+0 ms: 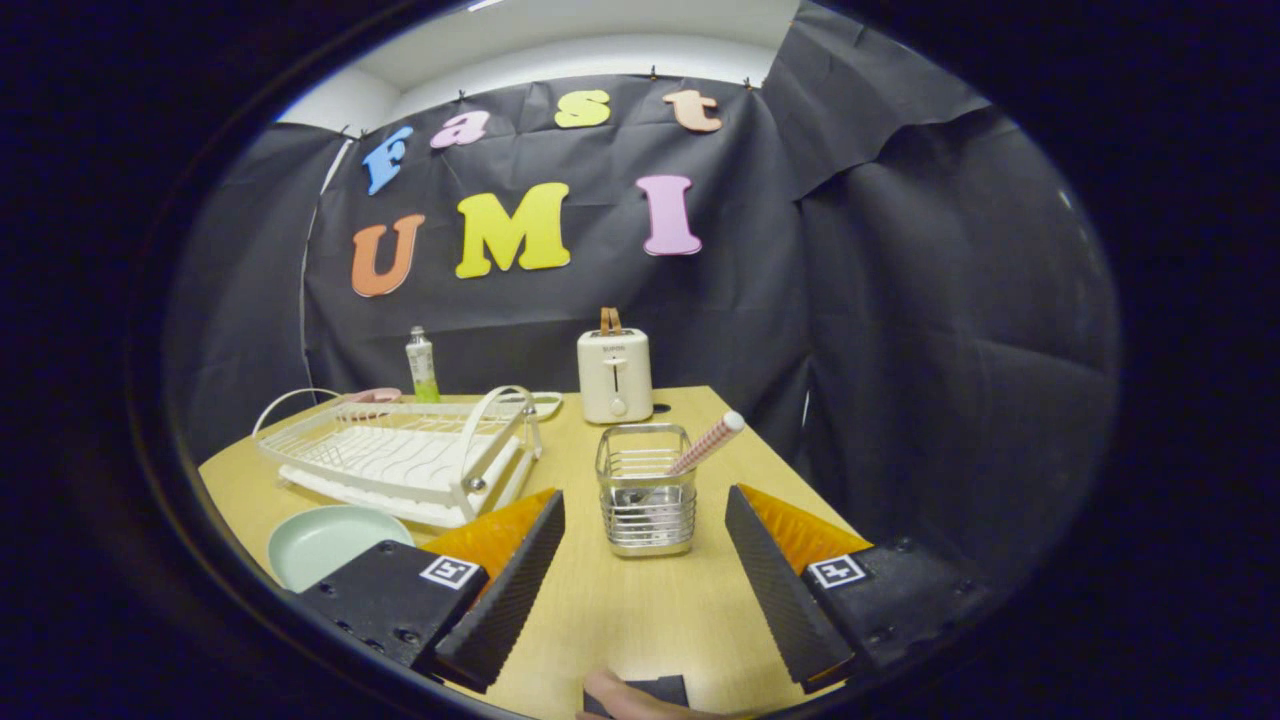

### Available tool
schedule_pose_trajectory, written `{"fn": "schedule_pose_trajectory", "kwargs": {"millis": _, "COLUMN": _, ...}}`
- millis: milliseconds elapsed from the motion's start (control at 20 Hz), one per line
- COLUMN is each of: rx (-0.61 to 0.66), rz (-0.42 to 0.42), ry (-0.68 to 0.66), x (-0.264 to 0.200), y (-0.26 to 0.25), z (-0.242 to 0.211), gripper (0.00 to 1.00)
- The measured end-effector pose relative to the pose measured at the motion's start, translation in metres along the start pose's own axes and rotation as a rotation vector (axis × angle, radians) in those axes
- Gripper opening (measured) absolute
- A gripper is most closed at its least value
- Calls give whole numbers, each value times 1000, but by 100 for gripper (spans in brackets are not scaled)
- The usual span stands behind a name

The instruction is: Take the plate from the dish rack, then take the spoon from the basket and place it into the plate.

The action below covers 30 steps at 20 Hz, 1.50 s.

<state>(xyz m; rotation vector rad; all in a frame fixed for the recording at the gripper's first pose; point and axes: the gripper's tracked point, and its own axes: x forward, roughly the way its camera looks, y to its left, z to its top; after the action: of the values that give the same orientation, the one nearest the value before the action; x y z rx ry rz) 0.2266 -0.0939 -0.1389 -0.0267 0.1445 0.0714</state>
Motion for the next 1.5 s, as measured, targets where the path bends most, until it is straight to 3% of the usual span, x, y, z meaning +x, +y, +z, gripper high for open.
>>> {"fn": "schedule_pose_trajectory", "kwargs": {"millis": 200, "rx": 19, "rz": -24, "ry": 9, "x": 21, "y": -12, "z": 8, "gripper": 100}}
{"fn": "schedule_pose_trajectory", "kwargs": {"millis": 400, "rx": 80, "rz": 21, "ry": -23, "x": 46, "y": -8, "z": 20, "gripper": 98}}
{"fn": "schedule_pose_trajectory", "kwargs": {"millis": 550, "rx": 108, "rz": 54, "ry": -76, "x": 59, "y": -2, "z": 29, "gripper": 81}}
{"fn": "schedule_pose_trajectory", "kwargs": {"millis": 750, "rx": 89, "rz": 104, "ry": -51, "x": 69, "y": 10, "z": 25, "gripper": 40}}
{"fn": "schedule_pose_trajectory", "kwargs": {"millis": 950, "rx": 48, "rz": 91, "ry": -67, "x": 73, "y": 17, "z": 35, "gripper": 22}}
{"fn": "schedule_pose_trajectory", "kwargs": {"millis": 1500, "rx": 26, "rz": -7, "ry": -176, "x": 56, "y": 15, "z": 96, "gripper": 19}}
